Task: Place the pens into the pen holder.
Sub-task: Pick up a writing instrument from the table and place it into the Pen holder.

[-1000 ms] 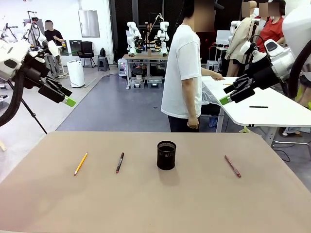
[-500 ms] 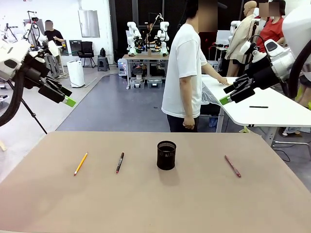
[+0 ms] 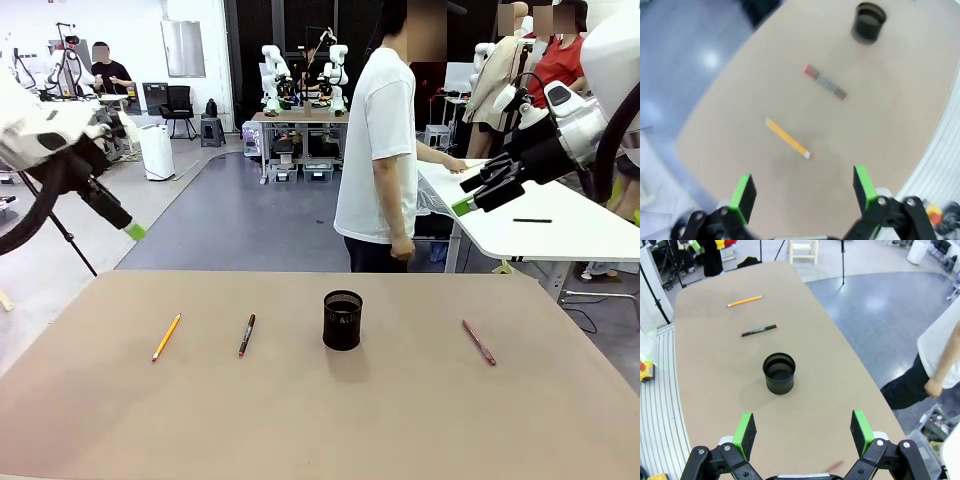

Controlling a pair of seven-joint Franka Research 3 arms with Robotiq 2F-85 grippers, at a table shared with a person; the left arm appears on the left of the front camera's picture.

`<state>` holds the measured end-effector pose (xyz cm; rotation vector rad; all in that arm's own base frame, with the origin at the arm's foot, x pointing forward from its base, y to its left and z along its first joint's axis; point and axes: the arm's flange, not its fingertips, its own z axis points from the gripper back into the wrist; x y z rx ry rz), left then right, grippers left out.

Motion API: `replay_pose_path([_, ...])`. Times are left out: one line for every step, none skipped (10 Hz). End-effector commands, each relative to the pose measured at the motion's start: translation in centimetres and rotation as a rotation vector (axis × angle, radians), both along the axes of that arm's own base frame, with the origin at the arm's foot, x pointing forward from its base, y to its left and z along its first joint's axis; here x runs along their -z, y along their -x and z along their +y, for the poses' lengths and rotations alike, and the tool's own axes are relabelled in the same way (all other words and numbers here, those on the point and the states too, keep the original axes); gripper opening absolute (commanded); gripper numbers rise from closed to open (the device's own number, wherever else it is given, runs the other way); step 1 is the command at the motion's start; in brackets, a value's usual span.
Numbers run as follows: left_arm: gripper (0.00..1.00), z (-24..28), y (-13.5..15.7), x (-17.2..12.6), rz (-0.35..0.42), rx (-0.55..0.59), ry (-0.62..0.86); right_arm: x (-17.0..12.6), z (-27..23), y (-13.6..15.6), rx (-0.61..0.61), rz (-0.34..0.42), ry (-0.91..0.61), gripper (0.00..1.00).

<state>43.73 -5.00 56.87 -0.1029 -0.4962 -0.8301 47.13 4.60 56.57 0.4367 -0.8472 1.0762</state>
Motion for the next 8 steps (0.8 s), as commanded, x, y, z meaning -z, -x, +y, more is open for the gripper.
replay_pose_path([1.00, -1.2, -0.4, 0.8, 0.164, -0.147, -0.098, -0.2, -0.1, 0.1, 0.003, -0.003, -0.004, 1.00])
replay_pose_path([1.00, -1.2, -1.2, 2.4, 0.205, -0.250, -0.187, -0.2, -0.1, 0.1, 0.003, -0.003, -0.004, 1.00])
replay_pose_path([1.00, -0.9, -2.3, 4.3, 0.209, -0.338, -0.253, -0.2, -0.1, 0.1, 0.003, -0.003, -0.004, 1.00])
replay_pose_path([1.00, -1.1, -3.1, 5.7, 0.200, -0.400, -0.252, -0.2, -0.1, 0.1, 0.003, -0.003, -0.004, 1.00])
replay_pose_path([1.00, -1.0, -3.5, 6.5, 0.190, -0.436, -0.221, -0.2, -0.1, 0.1, 0.003, -0.003, -0.004, 1.00])
replay_pose_path([1.00, -0.7, -4.0, 7.2, 0.162, -0.454, -0.181, -0.2, -0.1, 0.1, 0.003, -0.003, -0.004, 1.00])
replay_pose_path([1.00, -0.6, -3.9, 7.3, 0.119, -0.425, -0.097, -0.2, -0.1, 0.1, 0.003, -0.003, -0.004, 1.00])
replay_pose_path([1.00, -0.6, -3.4, 7.7, 0.198, -0.429, -0.226, -0.2, -0.1, 0.1, 0.003, -0.003, -0.004, 1.00])
